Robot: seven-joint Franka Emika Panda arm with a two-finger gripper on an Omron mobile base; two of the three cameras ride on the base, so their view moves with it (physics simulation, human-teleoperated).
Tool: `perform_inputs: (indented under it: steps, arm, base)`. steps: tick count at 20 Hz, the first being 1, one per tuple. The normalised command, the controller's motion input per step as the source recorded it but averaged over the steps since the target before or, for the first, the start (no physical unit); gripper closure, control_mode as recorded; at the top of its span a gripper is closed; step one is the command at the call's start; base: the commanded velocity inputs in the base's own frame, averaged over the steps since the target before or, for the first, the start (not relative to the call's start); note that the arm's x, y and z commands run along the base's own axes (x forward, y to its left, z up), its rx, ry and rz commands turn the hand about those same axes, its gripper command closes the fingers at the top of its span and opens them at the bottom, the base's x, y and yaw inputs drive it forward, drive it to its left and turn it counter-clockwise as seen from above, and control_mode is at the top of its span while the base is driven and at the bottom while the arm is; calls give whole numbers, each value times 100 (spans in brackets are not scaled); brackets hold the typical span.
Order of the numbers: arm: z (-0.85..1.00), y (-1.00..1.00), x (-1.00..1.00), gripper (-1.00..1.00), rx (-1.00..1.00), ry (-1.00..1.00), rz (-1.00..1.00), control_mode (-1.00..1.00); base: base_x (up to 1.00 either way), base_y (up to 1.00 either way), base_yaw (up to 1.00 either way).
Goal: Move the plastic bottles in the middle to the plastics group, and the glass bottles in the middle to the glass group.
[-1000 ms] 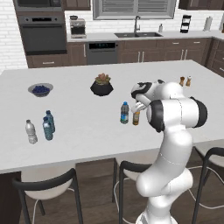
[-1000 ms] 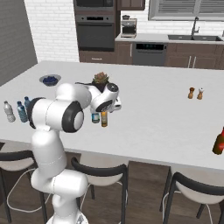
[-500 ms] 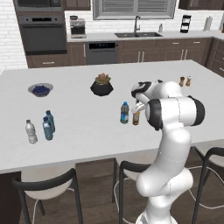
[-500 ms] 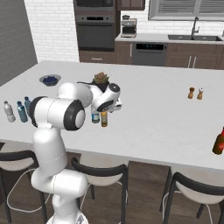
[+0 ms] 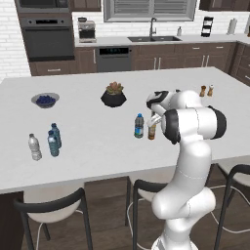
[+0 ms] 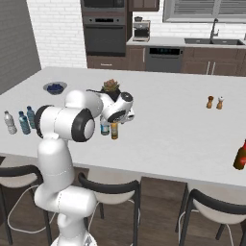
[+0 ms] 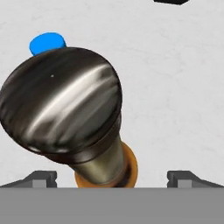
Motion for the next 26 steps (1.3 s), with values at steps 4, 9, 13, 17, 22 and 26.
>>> perform_inputs:
  steps: [4,9,13,17,22,26]
  arm:
    - [0,0,0,-100,0,0,0,-100]
    - [-2,1,0,-100,0,-1,0,-100]
    - [-5,0,0,-100,5,-4,0,-100]
    - [-1,0,0,-100,5,-2,0,-100]
    - [0,0,0,100,0,0,0,-100]
    - [0,0,0,100,0,0,0,-100]
  base:
    - [0,0,0]
    - [0,0,0]
    - [0,0,0]
    - [0,0,0]
    - [0,0,0]
    - [0,0,0]
